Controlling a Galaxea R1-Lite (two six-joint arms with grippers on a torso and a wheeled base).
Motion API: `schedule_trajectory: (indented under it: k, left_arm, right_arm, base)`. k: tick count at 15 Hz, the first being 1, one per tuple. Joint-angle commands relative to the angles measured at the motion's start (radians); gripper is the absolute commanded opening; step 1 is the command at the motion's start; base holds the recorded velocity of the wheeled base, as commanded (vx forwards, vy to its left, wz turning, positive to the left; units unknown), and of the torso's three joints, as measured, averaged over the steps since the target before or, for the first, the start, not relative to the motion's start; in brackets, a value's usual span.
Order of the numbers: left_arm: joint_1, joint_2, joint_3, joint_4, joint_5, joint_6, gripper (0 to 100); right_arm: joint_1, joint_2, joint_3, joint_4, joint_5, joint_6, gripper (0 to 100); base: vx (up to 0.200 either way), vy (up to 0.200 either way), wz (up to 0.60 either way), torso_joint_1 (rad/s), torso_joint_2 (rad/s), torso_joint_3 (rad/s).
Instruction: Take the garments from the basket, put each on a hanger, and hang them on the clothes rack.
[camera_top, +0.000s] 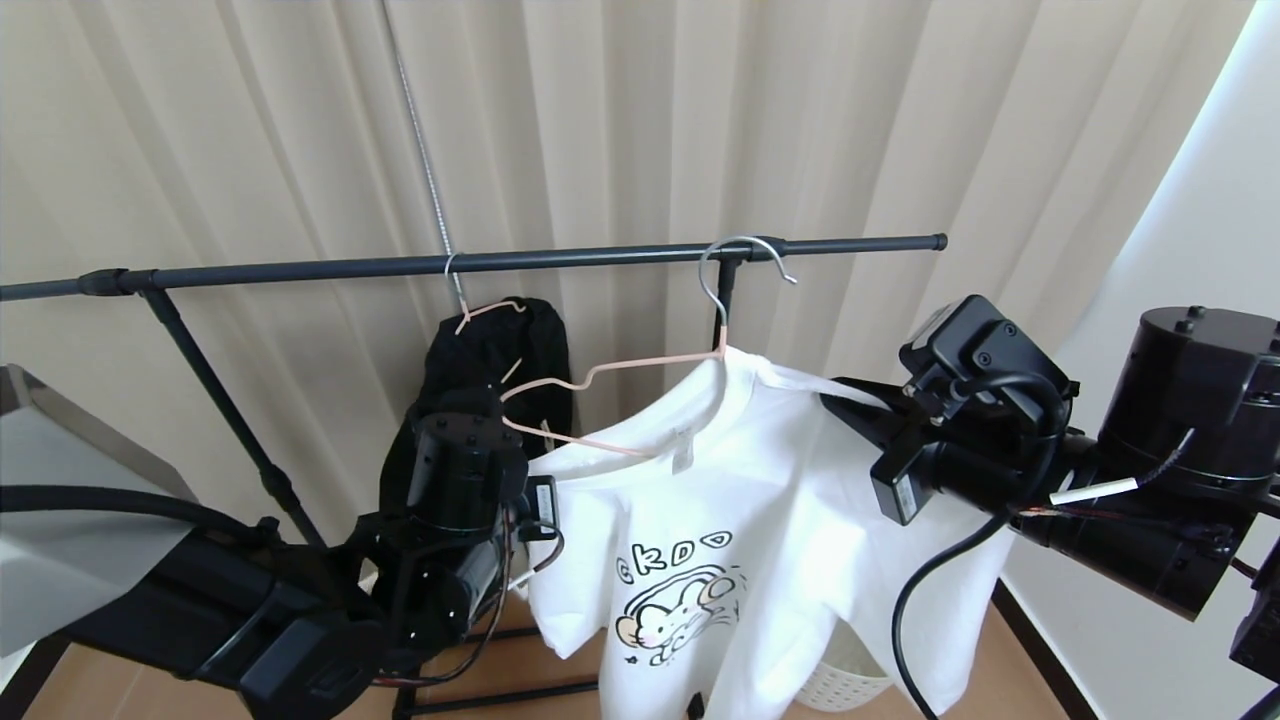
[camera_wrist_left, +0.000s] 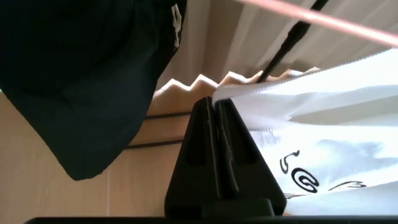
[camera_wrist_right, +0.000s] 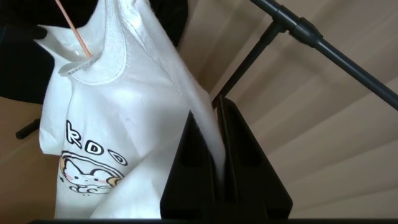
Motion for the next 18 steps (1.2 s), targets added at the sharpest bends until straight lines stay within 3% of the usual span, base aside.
schedule_trajectory:
  k: [1, 8, 18]
  left_arm:
    - [0.019, -0.013, -0.006, -0.002, 0.001, 0.002, 0]
    - [0.070, -0.031, -0.030, -0.002, 0.001, 0.005, 0]
    - [0.071, -0.105, -0.038, -0.002, 0.001, 0.013, 0]
  right_arm:
    - [0.000, 0.003, 0.004, 0.003, 0.000, -0.001, 0]
    - [0.001, 0.002, 0.033, 0.001, -0.002, -0.003, 0]
    - [0.000, 0.009, 0.050, 0.001, 0.017, -0.017, 0]
  base:
    - [0.000, 0.000, 0.00, 0.000, 0.00, 0.000]
    - [0.000, 0.000, 0.00, 0.000, 0.00, 0.000]
    - [0.000, 0.000, 0.00, 0.000, 0.00, 0.000]
